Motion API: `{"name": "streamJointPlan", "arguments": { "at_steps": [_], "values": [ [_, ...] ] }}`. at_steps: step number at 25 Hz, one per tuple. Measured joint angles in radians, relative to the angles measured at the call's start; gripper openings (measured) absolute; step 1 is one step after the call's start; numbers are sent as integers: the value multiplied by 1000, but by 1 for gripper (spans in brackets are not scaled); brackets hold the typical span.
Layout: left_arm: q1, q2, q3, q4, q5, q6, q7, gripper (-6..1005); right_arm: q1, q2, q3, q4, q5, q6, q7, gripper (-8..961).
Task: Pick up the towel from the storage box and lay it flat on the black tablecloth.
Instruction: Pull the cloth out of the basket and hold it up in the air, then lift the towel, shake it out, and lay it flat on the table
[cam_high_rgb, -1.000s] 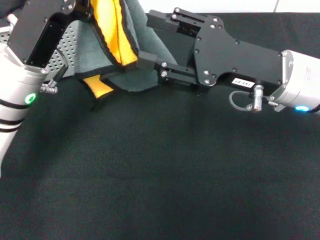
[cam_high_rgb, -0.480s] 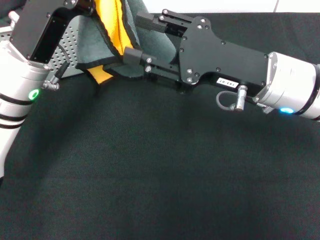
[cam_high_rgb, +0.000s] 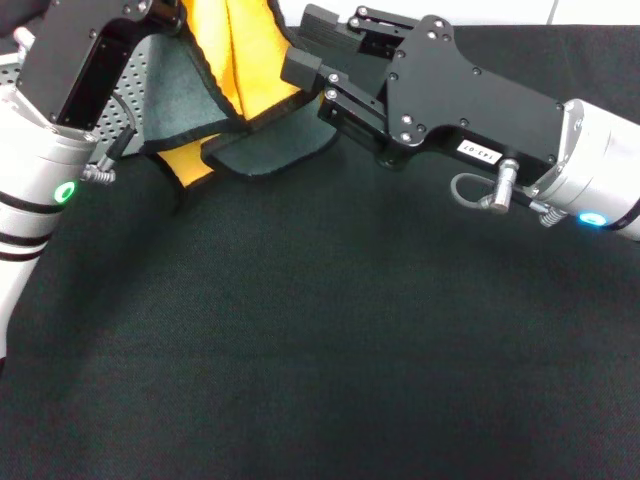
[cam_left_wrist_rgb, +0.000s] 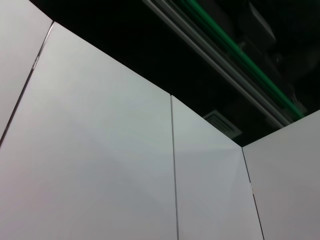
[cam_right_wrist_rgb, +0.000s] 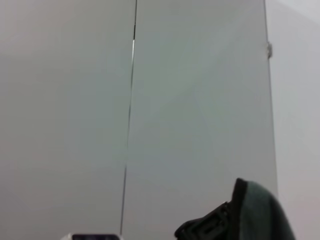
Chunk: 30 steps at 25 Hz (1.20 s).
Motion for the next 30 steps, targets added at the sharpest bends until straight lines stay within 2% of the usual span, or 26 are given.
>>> {"name": "streamJointPlan", "arguments": {
  "at_steps": [14, 23, 26, 30],
  "values": [
    [-3, 0, -1, 0, -1, 0, -2, 61, -9, 0, 10, 8, 24, 6, -1, 141],
    [-2, 0, 4, 0, 1, 2, -2, 64, -9, 0, 14, 11, 23, 8, -29, 48],
    [2, 0, 5, 0, 7, 3, -4, 64, -9, -6, 22, 1, 17, 11, -28, 22],
    [45, 0, 7, 5, 39, 7, -6, 66, -15, -13, 73, -30, -8, 12, -14, 11]
  ]
}}
